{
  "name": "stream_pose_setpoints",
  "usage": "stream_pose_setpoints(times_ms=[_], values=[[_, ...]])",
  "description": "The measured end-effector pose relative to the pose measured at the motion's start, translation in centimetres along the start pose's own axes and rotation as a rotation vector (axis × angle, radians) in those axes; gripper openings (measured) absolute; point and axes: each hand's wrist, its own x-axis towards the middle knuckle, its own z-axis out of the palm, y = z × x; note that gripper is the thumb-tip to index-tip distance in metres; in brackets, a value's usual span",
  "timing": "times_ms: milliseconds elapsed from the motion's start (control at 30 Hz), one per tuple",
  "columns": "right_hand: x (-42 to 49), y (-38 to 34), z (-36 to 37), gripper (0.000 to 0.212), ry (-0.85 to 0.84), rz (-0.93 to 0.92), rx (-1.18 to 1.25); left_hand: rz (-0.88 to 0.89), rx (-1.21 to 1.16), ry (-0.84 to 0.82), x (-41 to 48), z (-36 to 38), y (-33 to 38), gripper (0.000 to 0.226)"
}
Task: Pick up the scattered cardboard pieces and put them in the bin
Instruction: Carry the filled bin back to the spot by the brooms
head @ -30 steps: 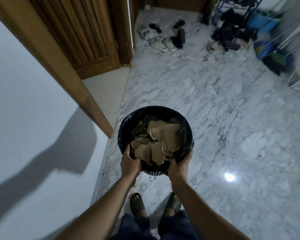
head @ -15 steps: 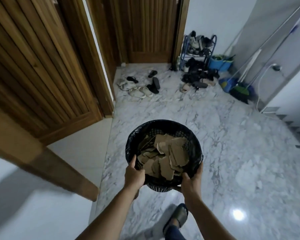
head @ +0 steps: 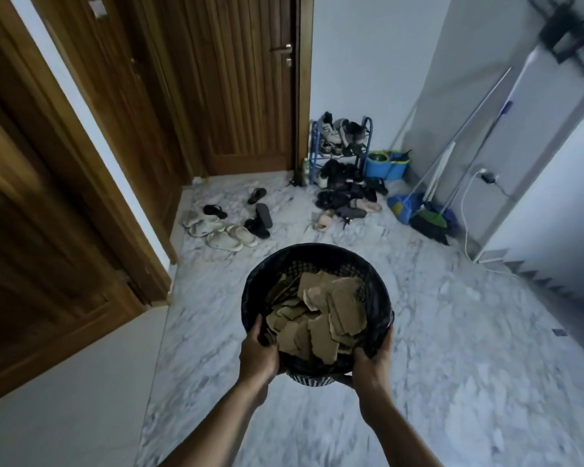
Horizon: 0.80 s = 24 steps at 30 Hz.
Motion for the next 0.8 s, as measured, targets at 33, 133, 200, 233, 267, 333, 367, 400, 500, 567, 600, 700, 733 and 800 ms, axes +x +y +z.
stream_pose_setpoints(times_ms=[33, 133, 200, 233, 267, 333, 367, 400, 500, 567, 600, 700, 733, 800], values=[[1.8, -1.0, 0.2, 0.084, -0.001, -0.005, 0.013, -0.007, -0.028, -0.018, 1.5, 0.8, 1.2, 0.066], [7.4, -3.7, 1.1, 0.084, 0.014, -0.026, 0.024, -0.026, -0.076, -0.052, 6.8, 3.2, 4.5, 0.071], [11.9, -5.5, 2.0, 0.082, 0.024, -0.035, 0.034, -0.016, -0.089, -0.078, 11.2, 4.9, 6.5, 0.070], [14.1, -6.4, 2.5, 0.082, 0.034, -0.040, 0.027, -0.009, -0.095, -0.090, 13.6, 5.8, 7.5, 0.068], [16.2, -7.2, 3.1, 0.083, 0.048, -0.039, 0.018, -0.011, -0.101, -0.106, 15.9, 6.5, 8.5, 0.067], [20.1, -8.9, 4.3, 0.084, 0.080, -0.030, 0.014, -0.030, -0.098, -0.140, 20.7, 7.8, 10.4, 0.066], [22.0, -9.7, 4.7, 0.084, 0.099, -0.025, 0.018, -0.037, -0.093, -0.153, 22.7, 8.5, 11.6, 0.066], [23.9, -10.7, 5.1, 0.084, 0.113, -0.025, 0.025, -0.038, -0.094, -0.158, 24.7, 9.2, 12.6, 0.066], [29.3, -13.8, 5.7, 0.085, 0.148, -0.042, 0.052, -0.032, -0.061, -0.185, 30.5, 12.0, 16.4, 0.065], [32.5, -15.6, 5.9, 0.086, 0.195, -0.044, 0.052, -0.035, -0.004, -0.201, 33.8, 14.1, 18.7, 0.063], [34.2, -16.3, 5.8, 0.086, 0.210, -0.047, 0.070, -0.031, 0.014, -0.218, 35.3, 15.3, 19.8, 0.062], [40.5, -18.1, 5.1, 0.088, 0.266, -0.044, 0.107, -0.037, 0.041, -0.266, 40.4, 19.3, 22.9, 0.064], [42.9, -18.5, 4.9, 0.089, 0.287, -0.038, 0.092, -0.044, 0.042, -0.272, 42.3, 20.8, 23.7, 0.065], [47.8, -19.4, 4.4, 0.090, 0.327, -0.043, 0.058, -0.047, 0.060, -0.288, 46.3, 24.0, 25.6, 0.066]])
